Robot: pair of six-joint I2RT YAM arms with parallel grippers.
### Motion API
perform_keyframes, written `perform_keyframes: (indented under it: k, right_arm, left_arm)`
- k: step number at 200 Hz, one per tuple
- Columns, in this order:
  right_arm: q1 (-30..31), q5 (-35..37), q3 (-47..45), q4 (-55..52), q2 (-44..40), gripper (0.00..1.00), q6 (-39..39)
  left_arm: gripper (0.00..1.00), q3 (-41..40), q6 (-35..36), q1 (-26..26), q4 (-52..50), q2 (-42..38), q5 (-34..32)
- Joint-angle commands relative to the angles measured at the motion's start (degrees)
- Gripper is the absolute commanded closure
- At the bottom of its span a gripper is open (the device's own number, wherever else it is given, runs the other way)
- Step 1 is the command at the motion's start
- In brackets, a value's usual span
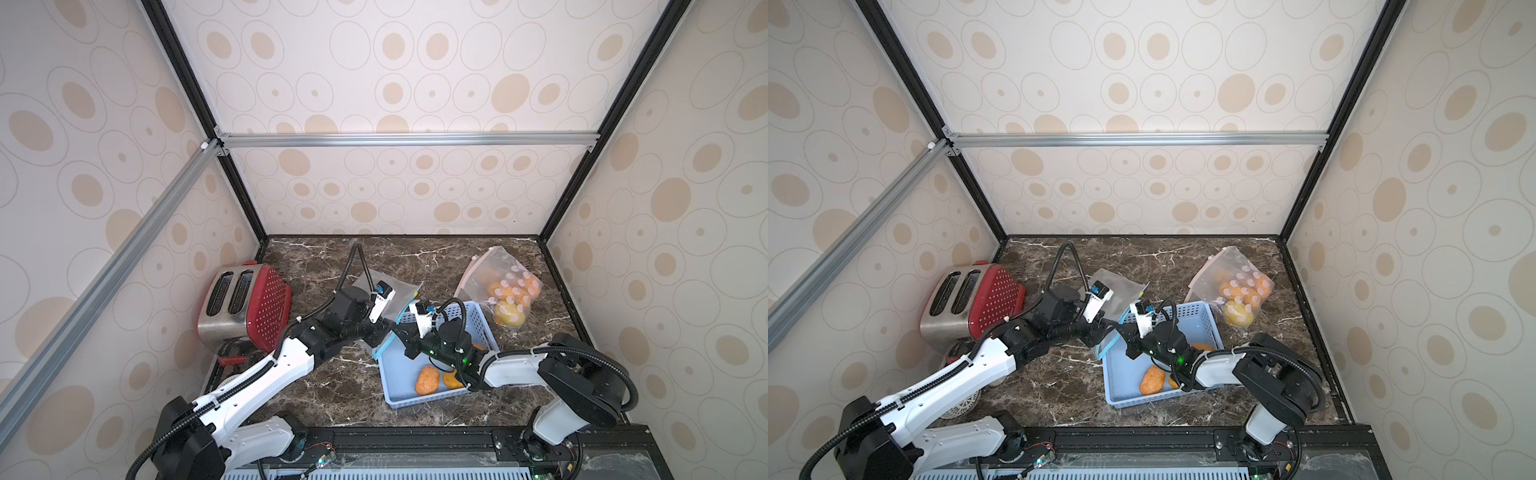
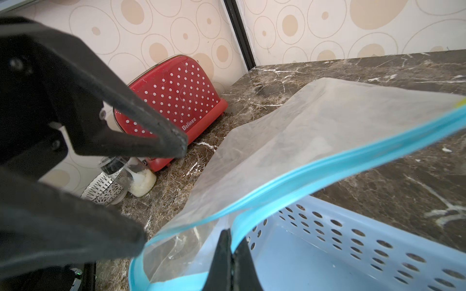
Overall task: Put the potatoes into a zipper bag and zip it
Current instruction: Open the zipper of the food storage bag at the center of the board.
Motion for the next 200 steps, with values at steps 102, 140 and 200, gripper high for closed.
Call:
perform_keyframes:
  k: [102,140,200]
  right_arm:
    - [-0.43,-1.18,0.17,1.22,-0.67,1.00,1.34]
    - [-0.38,-1.38,0.12,1.09,-0.74,1.00,0.86]
    - [-0.40,-3.10,0.35,0.83,-0.58,1.00,0.77]
  left_arm:
    - [0.51,2.45,2.06,-1.51,-2.19,3.87,-8.49]
    - [0.57,2.60,2.18,-2.10,-0.73,3.22,-11.11]
    - [0.58,3.40,2.27,-2.23,2.51,3.26,-18.54]
